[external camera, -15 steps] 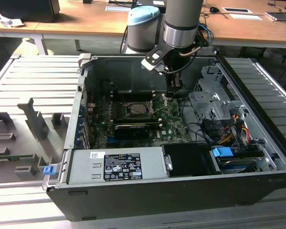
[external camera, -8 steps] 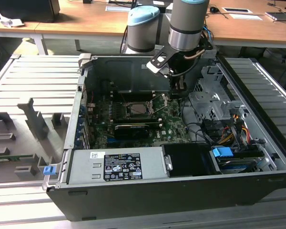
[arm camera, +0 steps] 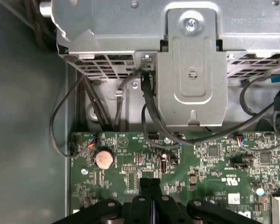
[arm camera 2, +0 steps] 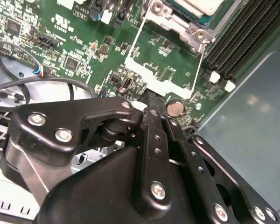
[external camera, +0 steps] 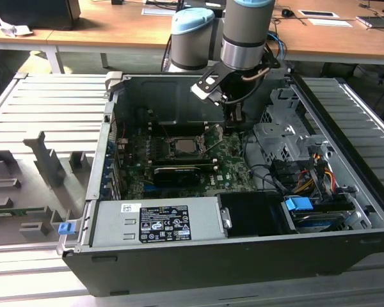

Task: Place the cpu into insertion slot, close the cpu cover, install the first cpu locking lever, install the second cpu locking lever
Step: 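Close the cpu cover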

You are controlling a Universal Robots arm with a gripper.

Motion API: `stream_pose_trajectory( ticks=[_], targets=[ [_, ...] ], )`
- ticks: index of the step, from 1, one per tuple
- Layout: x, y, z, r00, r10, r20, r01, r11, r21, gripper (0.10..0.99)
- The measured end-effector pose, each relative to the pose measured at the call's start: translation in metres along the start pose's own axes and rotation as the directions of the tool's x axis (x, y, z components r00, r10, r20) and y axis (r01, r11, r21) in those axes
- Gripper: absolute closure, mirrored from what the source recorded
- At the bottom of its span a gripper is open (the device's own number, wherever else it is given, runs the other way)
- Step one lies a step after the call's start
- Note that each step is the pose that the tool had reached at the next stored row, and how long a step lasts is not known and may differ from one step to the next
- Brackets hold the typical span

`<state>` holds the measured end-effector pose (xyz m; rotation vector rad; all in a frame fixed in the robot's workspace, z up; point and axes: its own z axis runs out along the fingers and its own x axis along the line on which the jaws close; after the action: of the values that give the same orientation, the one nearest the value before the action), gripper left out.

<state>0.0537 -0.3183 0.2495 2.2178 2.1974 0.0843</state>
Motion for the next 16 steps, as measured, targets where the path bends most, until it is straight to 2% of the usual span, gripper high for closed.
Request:
stream_pose_trajectory(
  ticks=[3,7,16],
  targets=[
    [0.0001,-0.0002,-0.0028,1.0000,0.000,-0.0003,0.000,1.0000,0.000,0.980],
    [0.0000,-0.0076,-0.0031,1.0000,0.000,-0.0003,0.000,1.0000,0.000,0.980],
    [0.0000,-0.0123,-0.0034,1.0000,0.000,-0.0001,0.000,1.0000,0.000,0.980]
  ],
)
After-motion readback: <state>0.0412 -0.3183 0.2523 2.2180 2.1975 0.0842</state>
